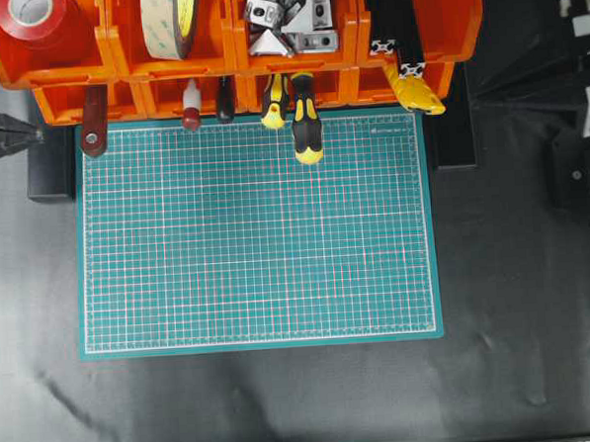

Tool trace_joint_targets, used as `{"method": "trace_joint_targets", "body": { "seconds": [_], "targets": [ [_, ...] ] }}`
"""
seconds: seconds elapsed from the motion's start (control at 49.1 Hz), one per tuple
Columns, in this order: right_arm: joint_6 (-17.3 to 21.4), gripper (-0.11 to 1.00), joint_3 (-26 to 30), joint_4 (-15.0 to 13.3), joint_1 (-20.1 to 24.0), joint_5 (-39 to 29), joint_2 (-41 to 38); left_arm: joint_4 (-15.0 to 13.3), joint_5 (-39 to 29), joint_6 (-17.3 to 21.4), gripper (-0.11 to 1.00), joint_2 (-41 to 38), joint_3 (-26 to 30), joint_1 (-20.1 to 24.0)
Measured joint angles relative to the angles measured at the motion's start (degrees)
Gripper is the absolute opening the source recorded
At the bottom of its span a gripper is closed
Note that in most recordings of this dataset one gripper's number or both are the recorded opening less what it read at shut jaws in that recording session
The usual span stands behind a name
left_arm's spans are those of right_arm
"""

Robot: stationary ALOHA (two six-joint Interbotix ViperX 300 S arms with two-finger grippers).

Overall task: Pick corner brachets from container rack with right arm.
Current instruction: 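Raise the right gripper from rest toward the orange rack, then move the open right gripper down into the grey bracket bin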

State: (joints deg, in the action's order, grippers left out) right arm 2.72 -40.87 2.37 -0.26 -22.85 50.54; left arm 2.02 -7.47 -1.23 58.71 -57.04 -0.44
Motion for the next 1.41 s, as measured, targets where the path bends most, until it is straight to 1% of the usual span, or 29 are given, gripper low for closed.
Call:
{"method": "trace_joint_targets", "body": {
  "seconds": [0.041, 0.122, 0.285, 0.367, 0.53, 0.611, 0.693, 0.774, 0.917, 0.978, 1.039, 1.182, 1.243, 1.304, 1.406],
  "targets": [
    [0.09, 0.01, 3.69, -0.09, -0.26, -4.31, -1.67, 0.0, -1.14, 0.0, 0.0, 0.18, 0.44, -0.09],
    [0.09, 0.01, 9.05, -0.53, -1.05, -10.37, -4.57, 0.0, -2.81, -0.18, 0.0, 0.35, 1.05, -0.09],
    [-0.18, 0.01, 21.62, -3.16, -3.25, -21.36, -13.89, 0.0, -3.6, -0.18, 0.0, 0.35, 1.93, -0.26],
    [-0.35, 0.01, 28.39, -4.31, -4.66, -28.39, -18.72, 0.09, -3.96, -0.18, 0.0, 0.35, 2.11, -0.26],
    [-1.58, 0.01, 39.02, -6.24, -7.65, -39.29, -26.89, 0.0, -4.75, -0.44, 0.0, 0.53, 2.02, -0.35],
    [-2.99, 0.01, 44.03, -6.59, -9.49, -42.01, -30.5, 0.0, -4.75, -0.79, 0.0, 0.62, 2.11, -0.35],
    [-5.1, 0.01, 46.85, -6.68, -10.9, -42.98, -33.22, 0.0, -4.75, -1.05, 0.0, 0.62, 2.2, -0.35],
    [-8.44, 0.01, 48.6, -6.68, -12.04, -43.15, -35.86, 0.09, -4.83, -1.05, 0.0, 0.62, 2.29, -0.35],
    [-12.48, 0.02, 49.66, -6.77, -12.48, -43.15, -39.2, 0.0, -4.83, -1.05, 0.0, 0.7, 2.29, -0.35],
    [-13.62, 0.08, 50.01, -6.77, -12.57, -43.15, -40.25, 0.09, -4.83, -1.05, 0.0, 0.7, 2.29, -0.35],
    [-14.06, 0.21, 50.27, -6.77, -12.92, -42.98, -41.04, 0.09, -4.83, -1.14, 0.0, 0.7, 2.29, -0.35],
    [-14.15, 0.62, 50.63, -6.68, -13.97, -42.98, -42.54, 0.0, -4.83, -1.14, 0.0, 0.7, 2.29, -0.35],
    [-14.15, 0.77, 50.71, -6.77, -14.15, -42.89, -43.68, 0.0, -4.83, -1.14, 0.0, 0.7, 2.29, -0.35],
    [-14.15, 0.85, 50.89, -6.68, -14.06, -42.71, -44.82, 0.09, -4.83, -1.14, 0.0, 0.7, 2.29, -0.35],
    [-14.15, 0.84, 51.77, -6.24, -14.15, -42.71, -46.49, 0.09, -4.83, -1.14, 0.0, 0.7, 2.29, -0.35]
  ]
}}
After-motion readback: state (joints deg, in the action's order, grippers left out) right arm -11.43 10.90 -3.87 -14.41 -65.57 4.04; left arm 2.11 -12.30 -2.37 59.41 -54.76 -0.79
